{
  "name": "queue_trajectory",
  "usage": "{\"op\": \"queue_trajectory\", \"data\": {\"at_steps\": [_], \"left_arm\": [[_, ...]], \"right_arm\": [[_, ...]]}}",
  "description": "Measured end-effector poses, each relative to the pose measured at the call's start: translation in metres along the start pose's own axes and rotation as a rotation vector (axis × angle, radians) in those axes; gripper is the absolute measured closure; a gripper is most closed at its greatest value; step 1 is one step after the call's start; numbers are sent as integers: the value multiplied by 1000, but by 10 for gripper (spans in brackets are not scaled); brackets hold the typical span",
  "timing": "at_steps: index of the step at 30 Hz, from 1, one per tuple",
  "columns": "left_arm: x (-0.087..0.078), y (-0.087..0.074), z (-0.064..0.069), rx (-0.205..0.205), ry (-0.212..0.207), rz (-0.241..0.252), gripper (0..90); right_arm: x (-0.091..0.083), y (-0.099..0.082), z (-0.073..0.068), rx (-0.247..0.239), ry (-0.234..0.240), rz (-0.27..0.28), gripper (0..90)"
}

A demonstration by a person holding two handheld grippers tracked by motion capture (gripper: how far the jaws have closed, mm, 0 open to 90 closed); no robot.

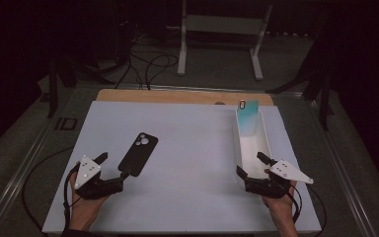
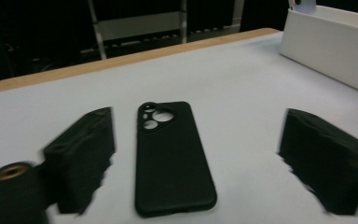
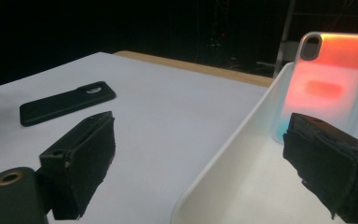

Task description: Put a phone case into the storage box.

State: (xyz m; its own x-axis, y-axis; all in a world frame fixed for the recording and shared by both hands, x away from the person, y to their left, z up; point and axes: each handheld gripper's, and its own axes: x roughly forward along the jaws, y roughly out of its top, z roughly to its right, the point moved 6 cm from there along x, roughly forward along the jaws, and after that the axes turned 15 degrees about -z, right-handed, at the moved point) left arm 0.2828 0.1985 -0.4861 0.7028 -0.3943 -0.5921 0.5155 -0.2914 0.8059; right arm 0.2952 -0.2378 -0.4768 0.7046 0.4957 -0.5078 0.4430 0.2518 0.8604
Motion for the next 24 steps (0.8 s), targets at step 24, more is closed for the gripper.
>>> {"op": "queue_trajectory", "data": {"at_steps": [24], "left_arm": [[7,-4,-14,-38,39,-106,0]], "right_arm": [[3,-2,-1,-5,-15,-12,93]]}}
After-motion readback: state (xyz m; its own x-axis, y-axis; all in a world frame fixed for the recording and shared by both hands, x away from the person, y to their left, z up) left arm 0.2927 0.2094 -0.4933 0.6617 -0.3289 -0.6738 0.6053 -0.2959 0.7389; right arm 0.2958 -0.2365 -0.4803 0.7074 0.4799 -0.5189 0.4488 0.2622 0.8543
